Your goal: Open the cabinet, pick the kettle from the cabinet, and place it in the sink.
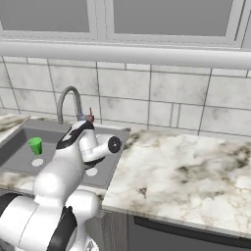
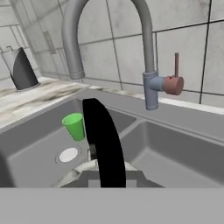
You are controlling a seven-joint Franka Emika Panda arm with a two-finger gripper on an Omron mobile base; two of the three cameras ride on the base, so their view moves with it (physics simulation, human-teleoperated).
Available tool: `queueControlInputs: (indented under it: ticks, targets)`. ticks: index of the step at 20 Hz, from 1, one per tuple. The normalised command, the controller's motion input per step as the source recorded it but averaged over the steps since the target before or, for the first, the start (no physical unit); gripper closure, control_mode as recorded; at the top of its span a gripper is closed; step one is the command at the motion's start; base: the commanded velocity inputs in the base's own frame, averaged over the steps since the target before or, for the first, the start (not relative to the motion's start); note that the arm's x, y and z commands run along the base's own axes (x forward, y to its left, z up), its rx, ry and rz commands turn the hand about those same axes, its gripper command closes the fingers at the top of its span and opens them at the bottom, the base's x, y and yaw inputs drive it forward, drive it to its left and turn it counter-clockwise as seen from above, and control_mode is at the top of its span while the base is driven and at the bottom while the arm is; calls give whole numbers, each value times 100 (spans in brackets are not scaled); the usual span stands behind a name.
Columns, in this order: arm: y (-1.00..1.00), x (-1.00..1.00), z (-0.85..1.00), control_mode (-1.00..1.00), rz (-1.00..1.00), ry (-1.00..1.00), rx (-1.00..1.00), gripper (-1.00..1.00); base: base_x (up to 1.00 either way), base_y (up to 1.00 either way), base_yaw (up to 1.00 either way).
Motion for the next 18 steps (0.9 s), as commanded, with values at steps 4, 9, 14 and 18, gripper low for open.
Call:
queueControlInputs:
  ticks: [4,9,14,18]
  targets:
    - [14,14,-18,-100,0,0,-4,100,0,0,0]
    - [8,18,-27,-100,0,0,-1,100,0,0,0]
    - [3,20,-31,-100,0,-4,0,100,0,0,0]
    - [4,24,-28,-100,0,-3,0,100,0,0,0]
